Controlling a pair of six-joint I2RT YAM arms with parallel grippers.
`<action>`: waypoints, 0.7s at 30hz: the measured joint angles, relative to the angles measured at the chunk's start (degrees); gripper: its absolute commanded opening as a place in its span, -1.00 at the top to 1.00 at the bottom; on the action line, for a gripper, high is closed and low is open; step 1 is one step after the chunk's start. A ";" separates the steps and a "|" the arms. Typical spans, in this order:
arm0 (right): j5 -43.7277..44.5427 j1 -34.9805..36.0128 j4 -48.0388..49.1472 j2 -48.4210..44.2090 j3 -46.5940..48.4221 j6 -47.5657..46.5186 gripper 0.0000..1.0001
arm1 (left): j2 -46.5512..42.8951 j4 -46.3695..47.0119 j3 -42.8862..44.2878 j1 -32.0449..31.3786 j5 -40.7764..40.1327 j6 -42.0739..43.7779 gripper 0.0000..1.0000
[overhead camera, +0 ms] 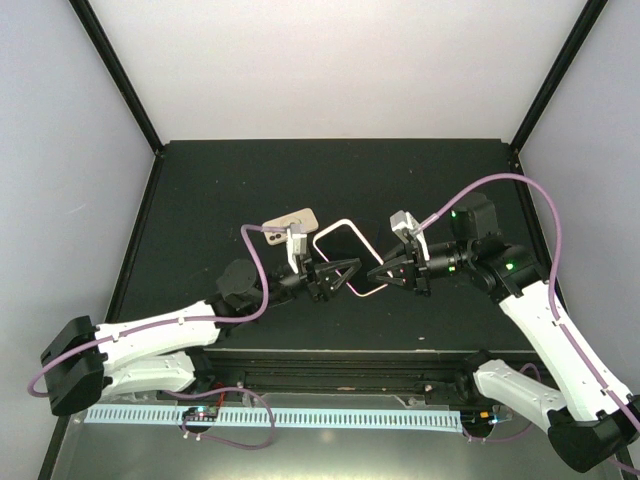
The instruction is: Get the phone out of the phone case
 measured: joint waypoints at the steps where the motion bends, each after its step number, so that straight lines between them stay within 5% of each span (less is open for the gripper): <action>1: -0.11 0.00 -0.79 -0.15 0.00 -0.55 0.97 | -0.24 0.35 0.24 0.33 0.85 -0.33 -0.23; 9: -0.35 -0.02 -3.89 -0.28 0.00 -2.21 0.97 | -4.07 -2.34 1.18 2.14 5.68 0.31 0.40; 21: -1.57 -0.15 -0.72 -0.26 -0.24 0.02 0.97 | -3.91 -6.34 1.99 2.54 8.44 0.35 0.60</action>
